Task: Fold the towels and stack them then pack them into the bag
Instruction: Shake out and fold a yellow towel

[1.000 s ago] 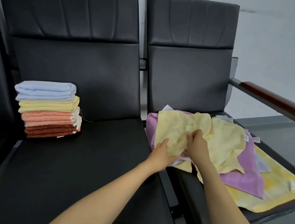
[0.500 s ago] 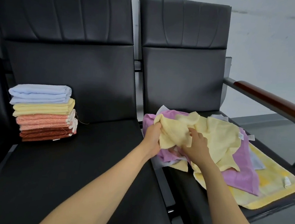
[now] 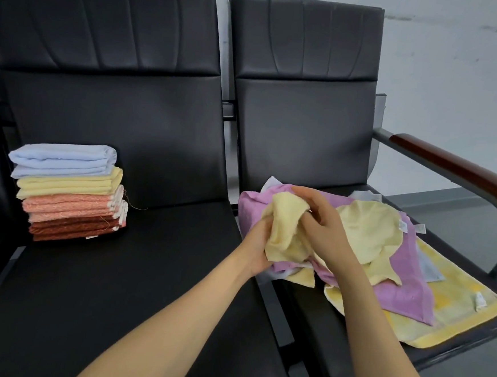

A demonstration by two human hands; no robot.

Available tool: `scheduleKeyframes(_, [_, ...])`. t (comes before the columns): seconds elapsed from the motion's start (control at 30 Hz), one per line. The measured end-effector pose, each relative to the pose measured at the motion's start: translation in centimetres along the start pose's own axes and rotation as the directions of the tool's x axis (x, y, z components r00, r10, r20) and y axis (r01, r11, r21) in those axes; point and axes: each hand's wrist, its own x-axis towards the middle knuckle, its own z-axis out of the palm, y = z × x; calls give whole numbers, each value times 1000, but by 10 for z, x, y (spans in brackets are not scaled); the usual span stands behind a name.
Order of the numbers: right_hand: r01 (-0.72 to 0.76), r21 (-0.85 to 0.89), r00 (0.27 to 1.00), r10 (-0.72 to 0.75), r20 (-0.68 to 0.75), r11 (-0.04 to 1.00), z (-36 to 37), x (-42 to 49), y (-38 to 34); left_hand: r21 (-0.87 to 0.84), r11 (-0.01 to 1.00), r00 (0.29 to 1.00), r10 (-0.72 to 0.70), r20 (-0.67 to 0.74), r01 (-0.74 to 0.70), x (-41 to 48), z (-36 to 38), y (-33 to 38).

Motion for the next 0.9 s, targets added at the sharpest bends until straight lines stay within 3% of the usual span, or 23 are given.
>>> scheduleKeyframes(0.07, [-40, 14, 998, 40, 55, 999, -8, 0, 6, -38, 999, 999, 33, 5, -33, -1, -1, 5])
scheduleKeyframes(0.1, [-40, -138, 993, 55, 102, 990, -12, 2, 12, -56, 997, 998, 60, 17, -59, -1, -1, 7])
scheduleKeyframes(0.13, [-51, -389, 984, 112, 135, 920, -15, 4, 20, -80, 994, 997, 76, 29, -74, -2, -2, 11])
scheduleKeyframes(0.2, [-165, -741, 948, 312, 63, 651, -18, 7, 44, -111, 992, 995, 73, 74, -64, -5, -4, 16])
scheduleKeyframes(0.27, [-321, -782, 912, 396, -104, 534, -18, 6, 63, -135, 989, 986, 80, 146, -61, -11, -4, 18])
scheduleKeyframes(0.4, [-479, -517, 877, 402, -262, 709, -13, 6, 62, -116, 992, 997, 50, 67, -42, -16, -9, 22])
scheduleKeyframes(0.5, [-372, -272, 905, 282, -319, 887, 2, 2, 29, -73, 994, 997, 76, -27, -78, -22, -12, 25])
scheduleKeyframes(0.57, [-307, 35, 902, 303, -308, 951, 22, 5, 0, -93, 991, 994, 95, -45, -99, -28, -16, 29])
scheduleKeyframes(0.6, [-354, 271, 872, 420, -251, 895, 35, 8, -14, -95, 987, 991, 125, -53, -129, -31, -19, 33])
scheduleKeyframes(0.63, [-429, 487, 819, 555, -146, 761, 47, 11, -25, -105, 978, 983, 172, -60, -178, -36, -22, 37])
scheduleKeyframes(0.67, [-456, 607, 802, 596, -38, 651, 55, 11, -30, -106, 965, 970, 232, -72, -239, -43, -25, 44])
scheduleKeyframes(0.77, [-373, 758, 887, 445, 123, 535, 89, 9, -43, -60, 891, 887, 438, -146, -450, -72, -38, 66])
scheduleKeyframes(0.9, [-475, 841, 878, 198, 436, 257, 133, -5, -55, 188, 716, 645, 691, -326, -672, -112, -64, 88])
